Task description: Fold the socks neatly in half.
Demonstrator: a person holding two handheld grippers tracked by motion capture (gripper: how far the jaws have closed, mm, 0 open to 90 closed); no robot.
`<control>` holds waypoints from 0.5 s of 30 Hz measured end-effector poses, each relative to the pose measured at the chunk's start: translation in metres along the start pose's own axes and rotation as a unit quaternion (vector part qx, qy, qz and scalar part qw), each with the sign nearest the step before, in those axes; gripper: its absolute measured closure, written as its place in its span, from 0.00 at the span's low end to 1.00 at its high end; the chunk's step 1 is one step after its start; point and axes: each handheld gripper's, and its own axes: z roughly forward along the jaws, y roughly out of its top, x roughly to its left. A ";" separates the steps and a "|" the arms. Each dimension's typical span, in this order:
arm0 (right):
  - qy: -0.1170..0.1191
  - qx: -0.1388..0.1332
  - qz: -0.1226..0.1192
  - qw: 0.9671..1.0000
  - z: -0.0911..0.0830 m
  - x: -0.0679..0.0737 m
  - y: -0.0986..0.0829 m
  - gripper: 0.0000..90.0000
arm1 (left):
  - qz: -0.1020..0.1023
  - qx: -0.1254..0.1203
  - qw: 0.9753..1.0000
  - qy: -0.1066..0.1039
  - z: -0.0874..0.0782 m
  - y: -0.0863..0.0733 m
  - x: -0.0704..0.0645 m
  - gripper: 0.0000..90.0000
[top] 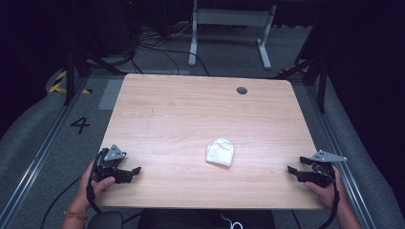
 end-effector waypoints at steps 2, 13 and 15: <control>0.000 0.000 0.000 1.000 0.000 0.000 0.000 0.32 | -0.002 0.000 1.000 0.002 0.000 0.000 0.000 0.16; -0.001 0.000 0.000 1.000 0.000 0.000 0.000 0.31 | -0.008 0.003 1.000 0.006 0.002 0.002 0.000 0.13; -0.001 0.000 0.000 1.000 0.000 0.000 0.000 0.31 | -0.009 0.004 1.000 0.005 0.003 0.002 0.000 0.13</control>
